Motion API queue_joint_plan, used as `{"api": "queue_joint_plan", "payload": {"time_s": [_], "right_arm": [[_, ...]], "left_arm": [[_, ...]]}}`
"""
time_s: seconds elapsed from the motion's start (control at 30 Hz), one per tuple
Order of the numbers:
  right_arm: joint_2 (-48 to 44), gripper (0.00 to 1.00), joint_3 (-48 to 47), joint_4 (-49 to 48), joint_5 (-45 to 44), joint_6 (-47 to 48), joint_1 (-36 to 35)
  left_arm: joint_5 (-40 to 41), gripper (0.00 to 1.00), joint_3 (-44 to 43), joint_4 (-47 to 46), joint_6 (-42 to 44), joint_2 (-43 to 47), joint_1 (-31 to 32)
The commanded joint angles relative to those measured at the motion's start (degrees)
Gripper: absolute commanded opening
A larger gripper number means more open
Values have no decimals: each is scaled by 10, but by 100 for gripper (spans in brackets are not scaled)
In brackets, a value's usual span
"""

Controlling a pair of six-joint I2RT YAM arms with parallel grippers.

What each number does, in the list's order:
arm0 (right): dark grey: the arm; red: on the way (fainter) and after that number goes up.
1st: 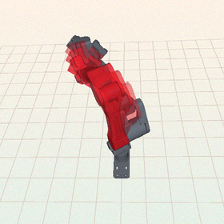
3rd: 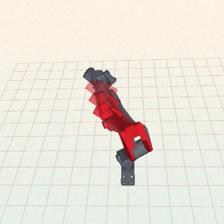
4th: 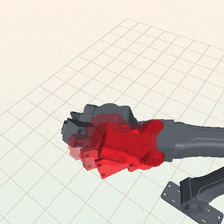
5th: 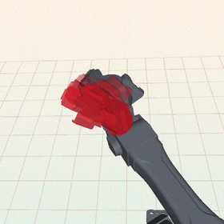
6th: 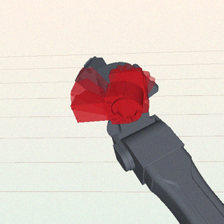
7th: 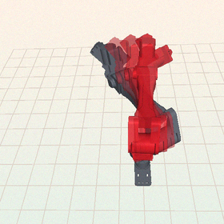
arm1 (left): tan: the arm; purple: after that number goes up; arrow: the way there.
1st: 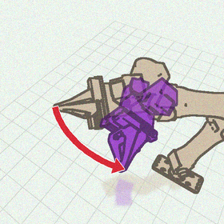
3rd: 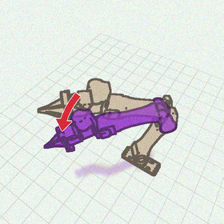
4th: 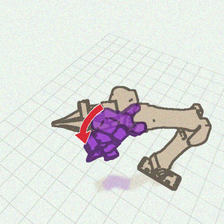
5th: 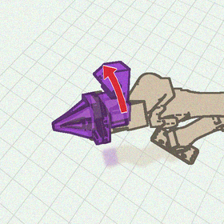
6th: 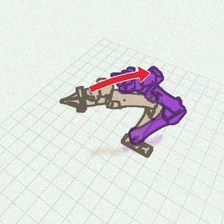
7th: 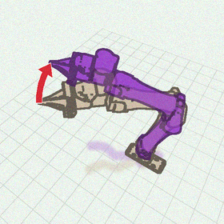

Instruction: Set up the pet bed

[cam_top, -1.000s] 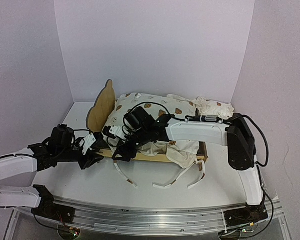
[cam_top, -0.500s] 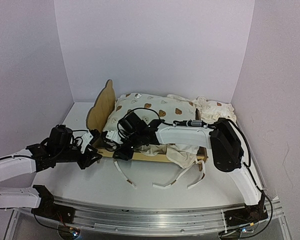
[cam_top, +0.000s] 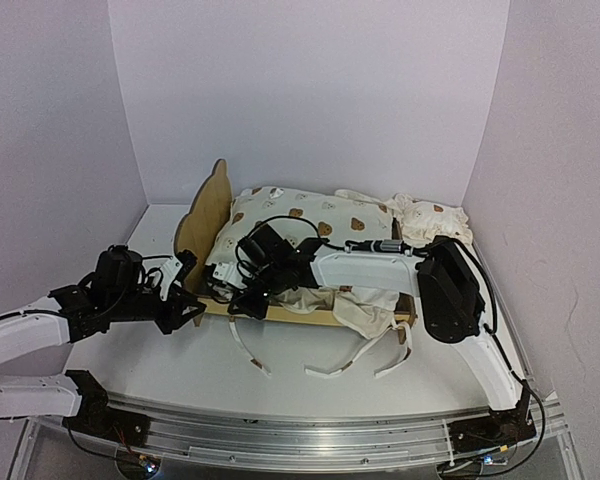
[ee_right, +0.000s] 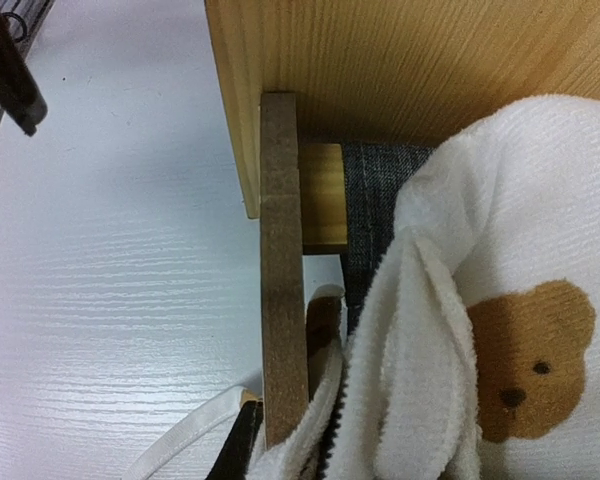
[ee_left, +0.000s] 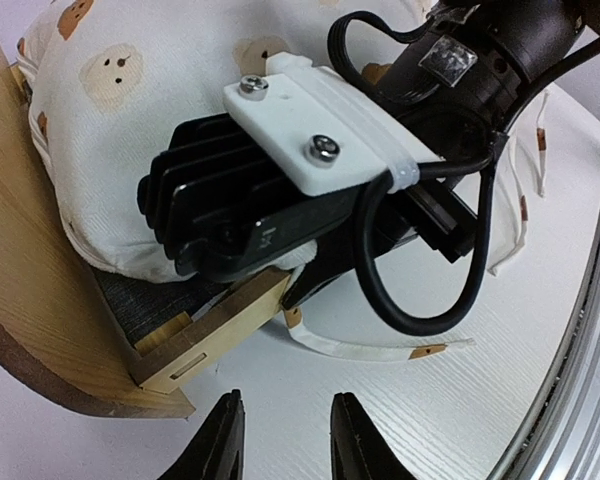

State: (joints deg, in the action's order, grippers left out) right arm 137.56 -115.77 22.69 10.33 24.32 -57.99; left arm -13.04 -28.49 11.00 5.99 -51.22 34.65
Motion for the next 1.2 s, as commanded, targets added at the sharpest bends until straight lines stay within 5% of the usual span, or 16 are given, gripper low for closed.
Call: {"api": "queue_joint_plan", "payload": {"time_s": [0.0,0.23,0.43,0.67,1.17], "right_arm": [[-1,0,-47,31,19,-80,17],[-29,0,-115,32,81,-209,42],[-68,0,-116,32,96,-259,47],[-98,0,-147,31,88,-306,48],[-153,0,-133,-14,107,-374,47]], "left_arm": [[-25,29,-37,-9,-72,-13,-3],[-19,21,-17,-46,-127,-1,-3],[7,24,34,-120,-175,20,-1],[83,33,44,-230,-163,-58,0],[91,40,76,-482,-118,-189,0]]}}
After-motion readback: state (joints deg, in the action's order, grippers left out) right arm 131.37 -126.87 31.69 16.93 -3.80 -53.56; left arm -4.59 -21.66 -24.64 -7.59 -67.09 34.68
